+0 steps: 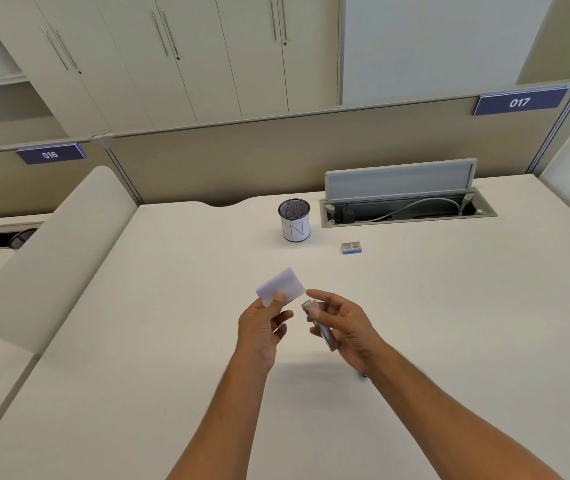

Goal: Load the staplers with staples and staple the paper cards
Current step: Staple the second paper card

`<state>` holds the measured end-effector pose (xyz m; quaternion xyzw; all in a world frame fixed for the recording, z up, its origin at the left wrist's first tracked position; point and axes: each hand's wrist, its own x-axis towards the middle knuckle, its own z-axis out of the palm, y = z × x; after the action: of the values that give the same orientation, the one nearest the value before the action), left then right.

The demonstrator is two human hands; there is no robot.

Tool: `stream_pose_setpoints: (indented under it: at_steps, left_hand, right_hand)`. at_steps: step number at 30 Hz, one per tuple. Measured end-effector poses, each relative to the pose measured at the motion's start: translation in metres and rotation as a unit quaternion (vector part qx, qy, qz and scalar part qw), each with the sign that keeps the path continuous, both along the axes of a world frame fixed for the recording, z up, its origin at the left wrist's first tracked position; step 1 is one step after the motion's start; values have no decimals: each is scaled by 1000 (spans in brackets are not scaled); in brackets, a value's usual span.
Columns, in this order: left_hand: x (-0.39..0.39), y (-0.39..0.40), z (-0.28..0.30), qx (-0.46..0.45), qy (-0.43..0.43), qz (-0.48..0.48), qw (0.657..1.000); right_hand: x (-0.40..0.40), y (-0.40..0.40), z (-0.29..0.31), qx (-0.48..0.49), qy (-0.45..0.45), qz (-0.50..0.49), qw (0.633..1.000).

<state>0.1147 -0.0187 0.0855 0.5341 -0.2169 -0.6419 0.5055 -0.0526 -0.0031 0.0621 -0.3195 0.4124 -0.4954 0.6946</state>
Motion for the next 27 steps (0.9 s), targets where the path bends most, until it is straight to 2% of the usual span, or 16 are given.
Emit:
stream_pose_setpoints:
  at_steps: [11, 19, 27]
  left_hand:
    - [-9, 5, 4, -14, -52, -4, 999]
    - [-15, 8, 2, -66, -158, 37, 985]
    - [-15, 11, 4, -92, -155, 7, 984]
  right_hand:
    - [10, -1, -6, -35, 28, -3, 999]
    - [13, -1, -2, -36, 15, -25, 999]
    - [13, -5, -3, -25, 5, -47, 999]
